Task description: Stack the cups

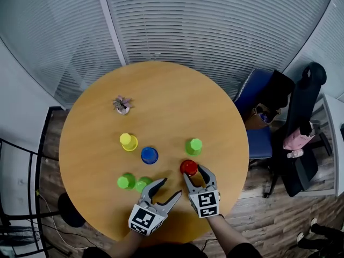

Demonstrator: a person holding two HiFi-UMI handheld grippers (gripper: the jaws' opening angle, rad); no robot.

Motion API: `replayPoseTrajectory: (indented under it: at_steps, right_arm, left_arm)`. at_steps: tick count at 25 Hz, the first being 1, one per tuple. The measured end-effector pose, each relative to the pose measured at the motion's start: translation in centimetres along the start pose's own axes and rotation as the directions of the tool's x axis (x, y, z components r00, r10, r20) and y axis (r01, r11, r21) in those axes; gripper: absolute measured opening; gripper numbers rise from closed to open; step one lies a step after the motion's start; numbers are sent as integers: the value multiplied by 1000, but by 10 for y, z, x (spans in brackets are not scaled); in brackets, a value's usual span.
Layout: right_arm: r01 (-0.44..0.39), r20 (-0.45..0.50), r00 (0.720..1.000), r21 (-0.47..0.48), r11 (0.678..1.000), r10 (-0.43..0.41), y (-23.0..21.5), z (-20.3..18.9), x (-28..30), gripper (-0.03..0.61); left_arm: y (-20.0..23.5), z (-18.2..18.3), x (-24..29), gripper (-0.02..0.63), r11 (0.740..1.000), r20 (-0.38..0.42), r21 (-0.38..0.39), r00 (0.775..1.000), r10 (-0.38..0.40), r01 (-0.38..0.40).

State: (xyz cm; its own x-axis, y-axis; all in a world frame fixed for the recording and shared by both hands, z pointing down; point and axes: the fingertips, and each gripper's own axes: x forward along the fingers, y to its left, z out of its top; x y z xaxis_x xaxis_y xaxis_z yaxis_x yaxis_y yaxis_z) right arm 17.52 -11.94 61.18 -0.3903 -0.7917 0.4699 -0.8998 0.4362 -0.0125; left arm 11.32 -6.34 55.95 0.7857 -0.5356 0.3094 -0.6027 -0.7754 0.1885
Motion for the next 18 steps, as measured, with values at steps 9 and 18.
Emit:
replayPoseTrajectory:
  at_steps: [9, 18]
  right_arm:
    - [-46, 25, 999, -29, 999, 47, 35, 7, -14, 216]
    - [-139, 1, 990, -45, 989, 140, 94, -2, -16, 215]
  left_arm:
    - [2, 0, -26, 247, 1000, 7, 4, 1000, 16, -16]
    - [9, -9, -61, 247, 998, 14, -16, 998, 64, -64]
